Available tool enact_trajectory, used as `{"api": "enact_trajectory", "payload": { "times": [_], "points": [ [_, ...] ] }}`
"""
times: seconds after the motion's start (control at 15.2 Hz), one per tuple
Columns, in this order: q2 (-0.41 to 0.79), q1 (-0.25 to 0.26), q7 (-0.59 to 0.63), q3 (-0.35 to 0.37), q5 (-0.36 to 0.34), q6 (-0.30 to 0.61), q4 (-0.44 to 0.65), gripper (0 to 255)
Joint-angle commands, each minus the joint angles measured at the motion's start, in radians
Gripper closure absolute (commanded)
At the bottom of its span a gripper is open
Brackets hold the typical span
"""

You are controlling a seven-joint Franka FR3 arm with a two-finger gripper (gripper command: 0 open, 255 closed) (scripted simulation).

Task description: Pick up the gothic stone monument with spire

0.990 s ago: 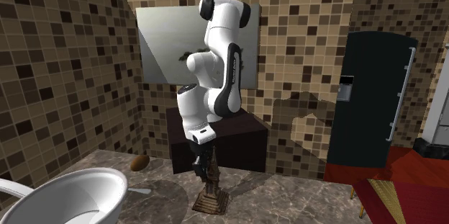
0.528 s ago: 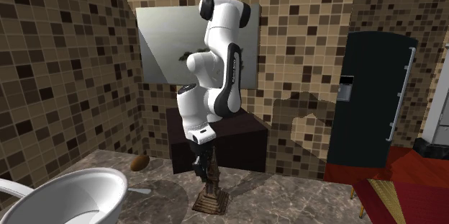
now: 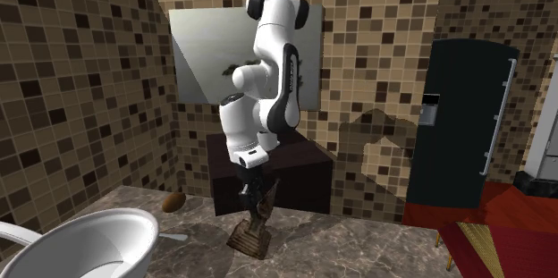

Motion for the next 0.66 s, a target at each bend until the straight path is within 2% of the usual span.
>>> {"api": "enact_trajectory", "payload": {
  "times": [0.0, 0.46, 0.59],
  "points": [
    [-0.030, 0.020, 0.032, -0.026, -0.040, -0.010, -0.012, 255],
    [-0.138, 0.091, 0.151, -0.122, -0.193, -0.045, -0.046, 255],
    [-0.141, 0.093, 0.153, -0.124, -0.196, -0.046, -0.047, 255]
  ]
}}
